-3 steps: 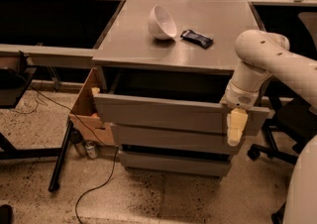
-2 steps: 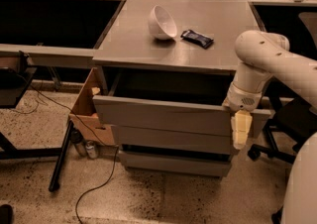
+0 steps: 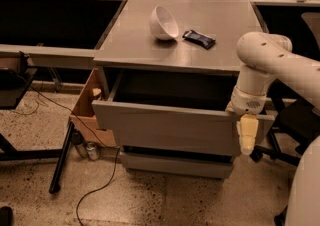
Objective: Open top drawer
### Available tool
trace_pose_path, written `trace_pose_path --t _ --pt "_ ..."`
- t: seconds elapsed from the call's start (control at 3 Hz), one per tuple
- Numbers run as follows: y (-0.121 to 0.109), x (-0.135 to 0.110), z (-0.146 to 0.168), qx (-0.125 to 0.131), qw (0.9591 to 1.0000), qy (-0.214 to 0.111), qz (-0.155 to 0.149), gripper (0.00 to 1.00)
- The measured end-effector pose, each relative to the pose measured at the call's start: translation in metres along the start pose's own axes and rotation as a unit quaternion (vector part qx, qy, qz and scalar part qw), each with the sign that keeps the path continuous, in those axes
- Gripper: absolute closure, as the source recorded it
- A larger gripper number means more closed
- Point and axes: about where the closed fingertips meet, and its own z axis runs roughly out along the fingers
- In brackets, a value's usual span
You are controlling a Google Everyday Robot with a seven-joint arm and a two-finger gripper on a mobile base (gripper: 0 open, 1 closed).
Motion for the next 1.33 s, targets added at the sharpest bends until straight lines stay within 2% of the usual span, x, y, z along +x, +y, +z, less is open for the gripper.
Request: trace_pose_path --t 0.67,1.0,1.33 --pt "0.035 0.013 0.007 -0.041 0.9985 0.021 -0.029 0.00" --pt "0.036 0.013 0.005 -0.041 0.9985 0.021 -0.029 0.00" --pt "0.058 0.023 0.002 -0.052 0.9973 0.030 -0.044 0.00"
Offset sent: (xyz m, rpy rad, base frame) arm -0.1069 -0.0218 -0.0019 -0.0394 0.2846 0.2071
